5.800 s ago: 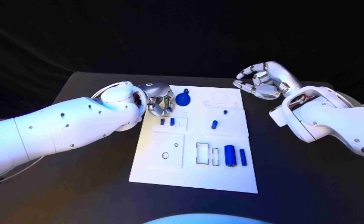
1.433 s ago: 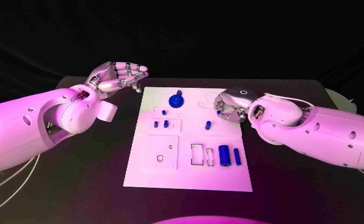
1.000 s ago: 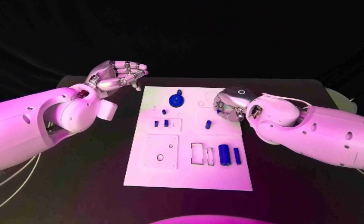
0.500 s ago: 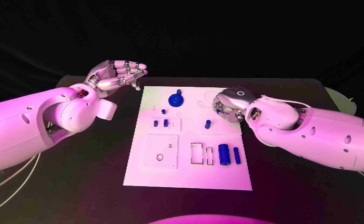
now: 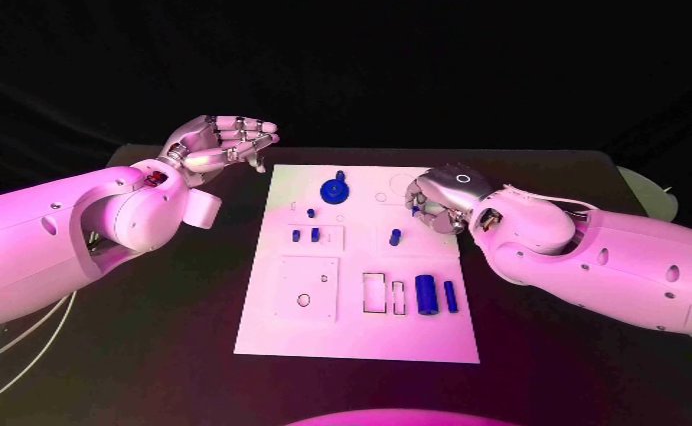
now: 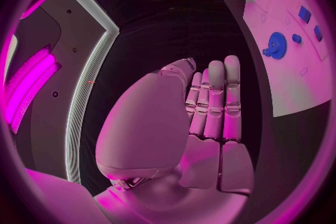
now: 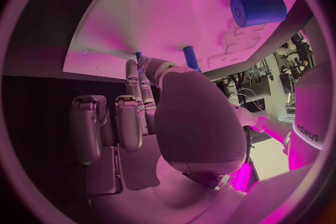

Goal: Assemble the parts on the task board

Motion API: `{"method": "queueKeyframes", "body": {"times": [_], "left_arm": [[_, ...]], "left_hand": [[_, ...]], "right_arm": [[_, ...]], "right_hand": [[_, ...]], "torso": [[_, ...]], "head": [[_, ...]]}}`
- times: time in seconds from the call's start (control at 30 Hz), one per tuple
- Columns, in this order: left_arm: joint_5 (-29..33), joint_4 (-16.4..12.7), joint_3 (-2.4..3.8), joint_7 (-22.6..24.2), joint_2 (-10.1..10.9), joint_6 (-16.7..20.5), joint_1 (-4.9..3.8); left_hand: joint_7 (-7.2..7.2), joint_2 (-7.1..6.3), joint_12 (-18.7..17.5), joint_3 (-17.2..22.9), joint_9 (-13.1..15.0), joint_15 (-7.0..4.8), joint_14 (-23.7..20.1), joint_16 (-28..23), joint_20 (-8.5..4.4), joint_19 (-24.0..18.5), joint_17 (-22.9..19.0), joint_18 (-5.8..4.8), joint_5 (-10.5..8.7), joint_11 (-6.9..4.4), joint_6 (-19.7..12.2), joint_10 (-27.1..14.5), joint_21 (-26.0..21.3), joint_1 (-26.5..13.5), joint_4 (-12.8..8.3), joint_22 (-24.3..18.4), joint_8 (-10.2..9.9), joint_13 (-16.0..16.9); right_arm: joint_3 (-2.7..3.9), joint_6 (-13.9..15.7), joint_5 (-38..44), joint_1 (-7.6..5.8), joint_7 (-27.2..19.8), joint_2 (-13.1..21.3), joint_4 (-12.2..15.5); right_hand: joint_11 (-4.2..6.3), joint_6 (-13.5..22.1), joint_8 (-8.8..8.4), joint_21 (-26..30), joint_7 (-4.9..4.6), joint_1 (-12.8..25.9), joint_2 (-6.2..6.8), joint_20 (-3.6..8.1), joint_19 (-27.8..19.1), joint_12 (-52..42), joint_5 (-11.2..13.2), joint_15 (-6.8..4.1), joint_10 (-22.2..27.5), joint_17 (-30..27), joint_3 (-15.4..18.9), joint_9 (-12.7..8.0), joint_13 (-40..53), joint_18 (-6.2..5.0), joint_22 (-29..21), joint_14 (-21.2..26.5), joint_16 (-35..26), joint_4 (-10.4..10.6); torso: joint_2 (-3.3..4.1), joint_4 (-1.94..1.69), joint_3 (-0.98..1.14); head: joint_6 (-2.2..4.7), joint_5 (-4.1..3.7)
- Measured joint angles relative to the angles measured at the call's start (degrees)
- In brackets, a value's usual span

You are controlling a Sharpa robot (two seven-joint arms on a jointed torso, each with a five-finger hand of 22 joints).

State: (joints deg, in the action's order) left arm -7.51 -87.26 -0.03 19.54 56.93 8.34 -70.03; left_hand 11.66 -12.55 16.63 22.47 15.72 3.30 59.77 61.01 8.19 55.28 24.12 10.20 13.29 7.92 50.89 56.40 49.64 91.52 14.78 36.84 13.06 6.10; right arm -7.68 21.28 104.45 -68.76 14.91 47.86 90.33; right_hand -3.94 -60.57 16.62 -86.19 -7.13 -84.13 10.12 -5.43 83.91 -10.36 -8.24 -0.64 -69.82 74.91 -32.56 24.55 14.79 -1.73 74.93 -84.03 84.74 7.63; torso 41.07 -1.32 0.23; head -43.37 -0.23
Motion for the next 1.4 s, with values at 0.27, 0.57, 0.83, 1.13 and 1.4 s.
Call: {"method": "queueKeyframes", "body": {"times": [0.27,0.57,0.83,1.13,1.4], "left_arm": [[0.01,0.27,0.0,-0.07,-0.05,0.01,0.01],[0.02,0.35,-0.02,-0.11,-0.21,0.02,0.06],[0.04,0.33,-0.05,-0.11,-1.07,0.04,0.13],[0.04,0.12,-0.2,-0.16,-2.37,0.1,0.16],[0.05,-0.26,-0.24,-0.18,-2.99,0.27,0.16]], "left_hand": [[0.21,0.0,0.0,0.16,-0.05,0.0,0.0,0.0,0.0,0.0,-0.08,0.0,0.0,0.09,-0.21,-0.09,0.0,0.0,-0.16,0.0,0.0,-0.05],[0.41,0.0,0.0,0.32,-0.12,0.0,0.0,0.0,0.0,0.0,-0.14,0.0,0.0,0.29,-0.42,-0.29,0.0,0.0,-0.33,0.05,0.0,-0.1],[0.41,0.0,0.0,0.48,-0.11,0.0,0.0,0.0,0.0,0.0,-0.13,-0.01,0.0,0.29,-0.42,-0.29,0.0,0.0,-0.16,0.05,0.0,-0.1],[0.41,0.0,0.0,0.48,-0.17,0.0,0.0,0.0,0.0,0.0,-0.18,-0.01,0.0,0.28,-0.41,-0.29,0.0,0.0,-0.16,0.04,0.0,-0.1],[0.4,0.0,0.0,0.48,-0.16,0.0,0.0,0.0,0.0,0.0,-0.18,0.0,0.0,0.28,-0.41,-0.29,0.0,0.0,-0.16,0.04,0.0,-0.15]], "right_arm": [[0.52,2.24,-0.15,-0.84,0.28,2.7,4.06],[0.82,4.75,-0.95,-1.13,0.32,4.08,10.88],[0.87,6.37,-1.73,-0.9,-0.05,-0.31,13.42],[0.3,6.64,-2.95,1.73,-1.03,-5.93,11.71],[-0.13,6.33,-3.68,4.34,-1.86,-8.61,9.25]], "right_hand": [[0.81,0.13,0.01,-0.66,0.34,0.23,-0.08,0.0,0.0,-0.01,0.19,0.0,-1.18,0.04,0.0,0.28,0.17,0.0,-0.01,0.0,-0.03,0.0],[0.75,0.04,-0.03,-0.92,0.25,0.45,-0.15,0.0,0.0,-0.01,0.3,0.0,-1.24,0.03,0.01,0.19,0.12,0.0,-0.01,0.0,-0.03,0.0],[0.72,0.0,-0.07,-0.91,0.19,0.45,-0.15,0.0,0.0,-0.01,0.41,0.01,-1.26,0.03,0.03,0.23,0.12,0.0,-0.02,0.0,-0.03,-0.01],[0.64,0.0,0.2,-0.91,0.18,0.6,0.01,0.19,0.2,0.22,0.51,0.01,-1.34,0.02,-0.08,0.34,0.13,0.01,-0.03,0.0,-0.04,-0.23],[0.59,0.02,0.2,-0.91,0.19,0.6,0.01,0.19,0.2,0.23,0.25,0.01,-1.38,0.02,-0.08,0.35,0.12,0.0,-0.03,0.0,-0.04,-0.23]], "torso": [[-0.04,0.01,-0.02],[-0.08,0.05,-0.02],[-0.14,-0.15,-0.09],[-0.08,-0.1,-0.27],[0.01,-0.07,-0.29]], "head": [[0.03,0.0],[0.18,0.74],[0.26,2.33],[-0.24,4.59],[-0.93,5.84]]}}
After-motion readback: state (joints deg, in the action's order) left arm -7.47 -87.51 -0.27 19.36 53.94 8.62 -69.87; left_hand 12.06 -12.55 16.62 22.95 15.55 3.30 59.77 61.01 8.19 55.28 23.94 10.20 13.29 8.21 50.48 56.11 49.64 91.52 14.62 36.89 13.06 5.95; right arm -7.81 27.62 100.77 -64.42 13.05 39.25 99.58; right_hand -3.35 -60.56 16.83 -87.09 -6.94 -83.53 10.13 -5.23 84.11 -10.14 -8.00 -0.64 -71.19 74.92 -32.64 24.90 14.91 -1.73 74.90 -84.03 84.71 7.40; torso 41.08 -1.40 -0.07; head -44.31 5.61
